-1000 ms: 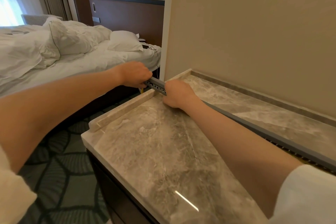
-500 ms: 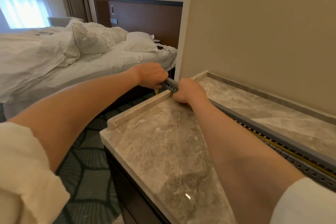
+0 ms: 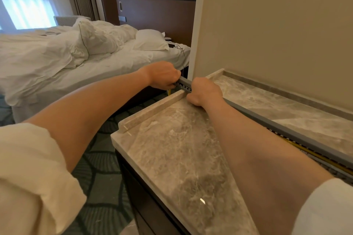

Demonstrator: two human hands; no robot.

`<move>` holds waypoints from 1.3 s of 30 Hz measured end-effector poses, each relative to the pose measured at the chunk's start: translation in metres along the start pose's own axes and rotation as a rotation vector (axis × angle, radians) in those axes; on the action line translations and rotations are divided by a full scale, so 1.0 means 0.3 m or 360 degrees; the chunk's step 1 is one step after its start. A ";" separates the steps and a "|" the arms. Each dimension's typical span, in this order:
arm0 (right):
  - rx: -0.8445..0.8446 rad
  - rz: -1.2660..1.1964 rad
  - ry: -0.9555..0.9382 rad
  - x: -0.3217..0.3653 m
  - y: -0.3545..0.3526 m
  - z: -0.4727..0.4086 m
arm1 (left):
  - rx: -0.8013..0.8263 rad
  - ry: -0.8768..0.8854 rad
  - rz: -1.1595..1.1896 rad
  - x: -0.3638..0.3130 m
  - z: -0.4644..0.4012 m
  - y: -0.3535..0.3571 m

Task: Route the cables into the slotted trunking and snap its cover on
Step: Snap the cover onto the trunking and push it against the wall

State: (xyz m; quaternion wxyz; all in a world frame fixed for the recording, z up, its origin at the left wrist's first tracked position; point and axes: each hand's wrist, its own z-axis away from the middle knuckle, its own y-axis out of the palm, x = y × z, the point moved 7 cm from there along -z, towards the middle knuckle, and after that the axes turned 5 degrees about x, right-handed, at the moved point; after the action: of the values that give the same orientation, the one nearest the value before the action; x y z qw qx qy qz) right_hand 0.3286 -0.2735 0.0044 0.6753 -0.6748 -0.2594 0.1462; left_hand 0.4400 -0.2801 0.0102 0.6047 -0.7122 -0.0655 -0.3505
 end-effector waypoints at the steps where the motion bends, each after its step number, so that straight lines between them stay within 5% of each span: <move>1: -0.0015 0.0009 -0.0004 0.001 0.000 0.001 | -0.0008 -0.0006 -0.0001 0.001 0.002 0.000; 12: -0.0044 0.0040 -0.0029 0.000 -0.004 -0.003 | 0.0000 -0.0103 0.0137 -0.004 0.016 -0.010; 17: -0.0085 0.0095 -0.0053 0.001 -0.013 0.014 | 0.0485 -0.0392 0.0973 0.017 0.006 -0.022; 22: -0.0299 0.0302 -0.0093 0.030 -0.021 0.040 | 0.0299 -0.0517 0.1478 0.031 -0.046 -0.041; 28: -0.0546 0.0649 -0.0189 0.069 -0.008 0.077 | -0.0055 -0.0733 0.1466 0.046 -0.061 0.014; 33: -0.0598 0.0392 -0.0189 0.057 -0.013 0.103 | -0.0344 -0.0667 0.1023 0.013 -0.014 -0.014; 39: -0.0072 -0.0301 0.0009 -0.014 -0.044 0.063 | -0.0376 -0.0602 0.0769 -0.001 -0.016 -0.012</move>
State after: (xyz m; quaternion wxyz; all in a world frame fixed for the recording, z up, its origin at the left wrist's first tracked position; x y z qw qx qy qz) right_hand 0.3129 -0.2606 0.0160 0.6714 -0.6628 -0.3232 0.0740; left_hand 0.4359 -0.2835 0.0130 0.5606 -0.8249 0.0353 -0.0636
